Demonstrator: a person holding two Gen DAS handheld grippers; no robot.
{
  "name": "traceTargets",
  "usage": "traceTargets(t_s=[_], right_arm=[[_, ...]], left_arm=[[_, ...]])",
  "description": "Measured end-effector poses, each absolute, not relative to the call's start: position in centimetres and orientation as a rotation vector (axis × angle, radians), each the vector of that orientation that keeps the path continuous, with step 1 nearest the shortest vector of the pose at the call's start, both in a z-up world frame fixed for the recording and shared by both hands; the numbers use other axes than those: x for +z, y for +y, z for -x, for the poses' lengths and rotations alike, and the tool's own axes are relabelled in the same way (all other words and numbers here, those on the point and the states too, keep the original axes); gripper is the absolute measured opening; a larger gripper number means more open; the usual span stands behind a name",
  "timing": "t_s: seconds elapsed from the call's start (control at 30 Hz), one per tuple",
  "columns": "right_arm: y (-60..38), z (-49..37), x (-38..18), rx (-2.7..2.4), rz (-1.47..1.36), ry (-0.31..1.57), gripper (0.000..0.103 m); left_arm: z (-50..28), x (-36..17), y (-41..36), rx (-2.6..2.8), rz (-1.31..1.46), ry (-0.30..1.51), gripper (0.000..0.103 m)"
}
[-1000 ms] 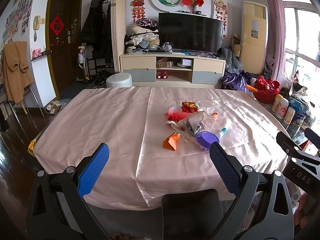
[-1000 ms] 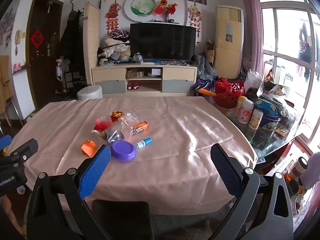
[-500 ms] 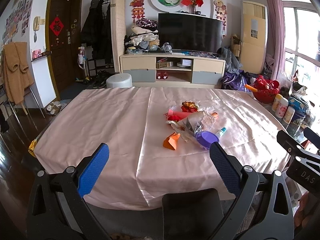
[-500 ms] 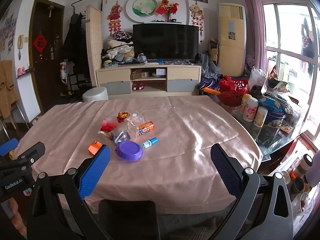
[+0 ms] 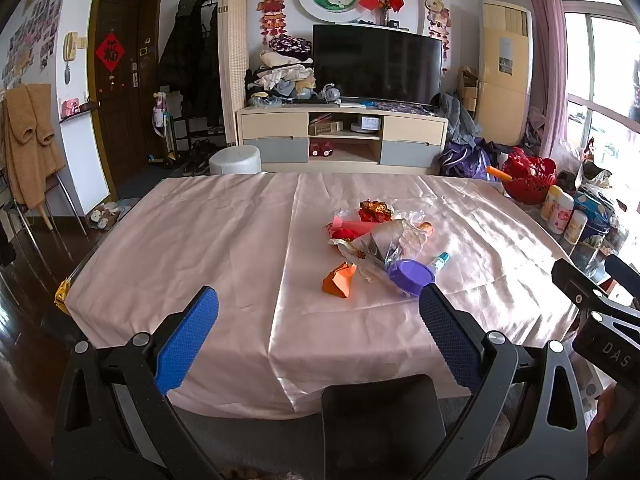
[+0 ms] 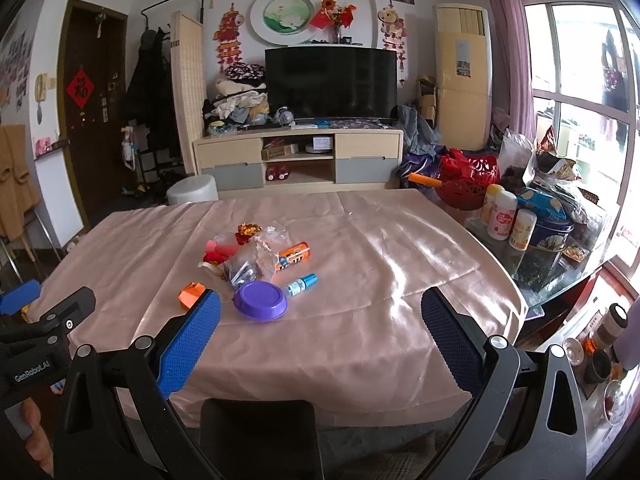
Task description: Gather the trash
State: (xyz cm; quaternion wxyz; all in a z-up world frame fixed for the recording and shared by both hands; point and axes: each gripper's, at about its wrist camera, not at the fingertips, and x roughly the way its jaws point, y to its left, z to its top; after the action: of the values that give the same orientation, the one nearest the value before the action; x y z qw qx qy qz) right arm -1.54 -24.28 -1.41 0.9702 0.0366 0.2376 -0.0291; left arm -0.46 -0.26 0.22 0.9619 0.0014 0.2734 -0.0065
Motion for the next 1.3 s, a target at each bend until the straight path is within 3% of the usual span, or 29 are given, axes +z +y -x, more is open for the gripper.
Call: traceTargets(t_s=[1.13,1.3], right_arm=[[-25.3,1.3,-1.3,-0.115,-0.065,0.416,0.1],[-25.8,-0.2,-2.4,-0.004,-0.136,0.478,0.1]], left_arm=[[0.4,0.0,0.6,0.023,0.02,0.55,0.095],[-0.4,0.5,2.5,0.063,0.059,0.577,0.095]])
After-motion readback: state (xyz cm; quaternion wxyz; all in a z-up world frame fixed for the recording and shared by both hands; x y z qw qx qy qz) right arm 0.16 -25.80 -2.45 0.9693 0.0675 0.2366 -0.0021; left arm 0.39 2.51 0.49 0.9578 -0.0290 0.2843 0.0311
